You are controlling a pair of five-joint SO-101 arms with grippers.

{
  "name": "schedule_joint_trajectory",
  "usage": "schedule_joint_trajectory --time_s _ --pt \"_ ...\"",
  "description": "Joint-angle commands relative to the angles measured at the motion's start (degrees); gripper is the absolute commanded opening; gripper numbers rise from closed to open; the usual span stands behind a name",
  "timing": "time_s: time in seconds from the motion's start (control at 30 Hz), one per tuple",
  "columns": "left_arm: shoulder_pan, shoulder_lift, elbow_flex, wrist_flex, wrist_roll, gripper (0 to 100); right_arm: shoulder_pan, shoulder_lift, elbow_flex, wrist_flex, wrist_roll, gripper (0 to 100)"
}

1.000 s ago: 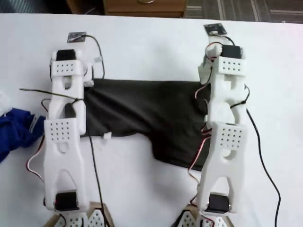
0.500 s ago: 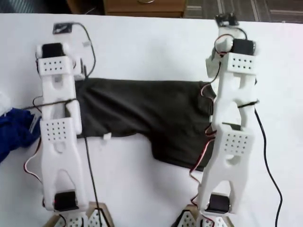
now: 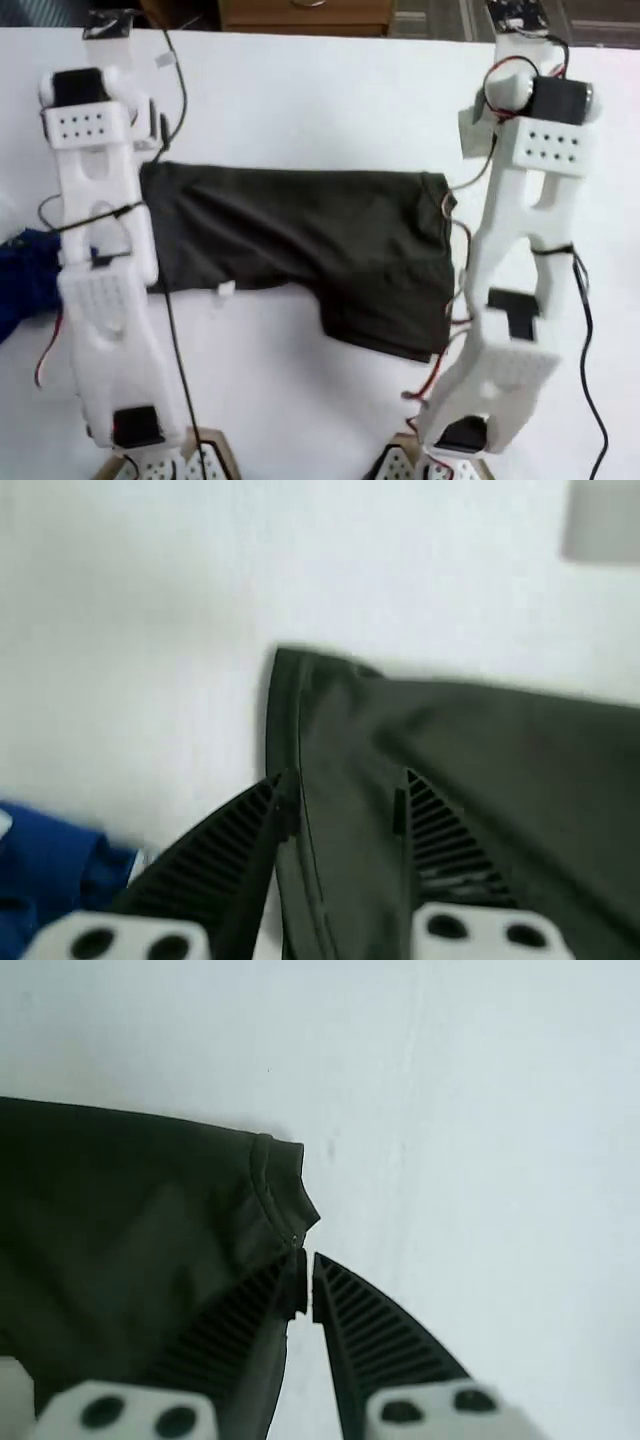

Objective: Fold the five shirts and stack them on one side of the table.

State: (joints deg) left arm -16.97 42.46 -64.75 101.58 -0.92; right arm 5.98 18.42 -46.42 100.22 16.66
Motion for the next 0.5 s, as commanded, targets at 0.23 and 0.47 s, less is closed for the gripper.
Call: schedule_joint_trajectory --time_s 0.23,0.47 --pt "-0.9 -43.3 48.7 0.7 -8.2 18 0.3 -30.0 20.0 1.1 -0.1 1.9" --pt "-0.9 -67.9 58.1 0.7 -12.9 18 0.3 -40.0 30.9 1.1 -0.2 2.0"
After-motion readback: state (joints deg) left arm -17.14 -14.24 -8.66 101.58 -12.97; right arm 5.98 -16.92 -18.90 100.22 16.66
